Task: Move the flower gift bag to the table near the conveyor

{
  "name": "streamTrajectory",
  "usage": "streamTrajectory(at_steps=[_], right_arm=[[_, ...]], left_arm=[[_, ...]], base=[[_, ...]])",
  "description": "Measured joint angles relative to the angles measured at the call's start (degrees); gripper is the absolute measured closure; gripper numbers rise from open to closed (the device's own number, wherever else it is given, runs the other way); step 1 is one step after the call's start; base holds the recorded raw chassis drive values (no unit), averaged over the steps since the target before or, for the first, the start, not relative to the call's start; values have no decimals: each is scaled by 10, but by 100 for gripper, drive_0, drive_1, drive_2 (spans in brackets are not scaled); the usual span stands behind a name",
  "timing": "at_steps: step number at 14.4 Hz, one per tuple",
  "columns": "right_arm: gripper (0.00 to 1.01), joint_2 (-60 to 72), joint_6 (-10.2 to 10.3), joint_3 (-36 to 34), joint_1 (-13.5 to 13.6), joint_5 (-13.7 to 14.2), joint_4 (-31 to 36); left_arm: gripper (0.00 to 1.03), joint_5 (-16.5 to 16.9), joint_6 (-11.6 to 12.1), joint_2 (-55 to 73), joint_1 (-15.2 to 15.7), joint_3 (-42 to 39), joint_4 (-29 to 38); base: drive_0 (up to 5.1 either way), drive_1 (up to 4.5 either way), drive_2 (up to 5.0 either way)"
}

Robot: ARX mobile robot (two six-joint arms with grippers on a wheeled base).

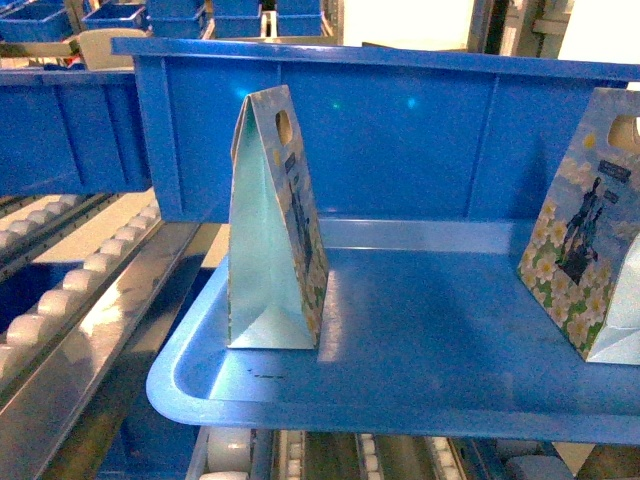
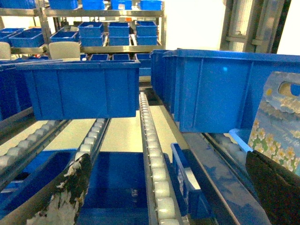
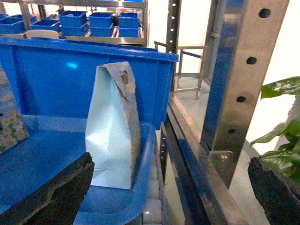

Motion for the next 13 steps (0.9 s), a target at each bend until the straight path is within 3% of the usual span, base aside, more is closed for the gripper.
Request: streamTrajectory(at_steps=[1,4,6,8,13], right_arm=[[3,18,-1,0,21,9,24],[3,135,-10,1,51,30,135],[3,266,-18,17,61,25,235],[3,394,-31,70,66,17,300],[3,513,-31,160,80,2,310]], left_arm=[[5,28,0,9,18,0,26],[5,92,-1,145,63,1,176],[5,114,-5,305,52,22,308],[5,99,-4,438,-11,99,371],[5,28,-1,590,-190,238,320]], base=[[0,0,0],[0,0,0],[0,0,0],[0,0,0],[0,0,0]])
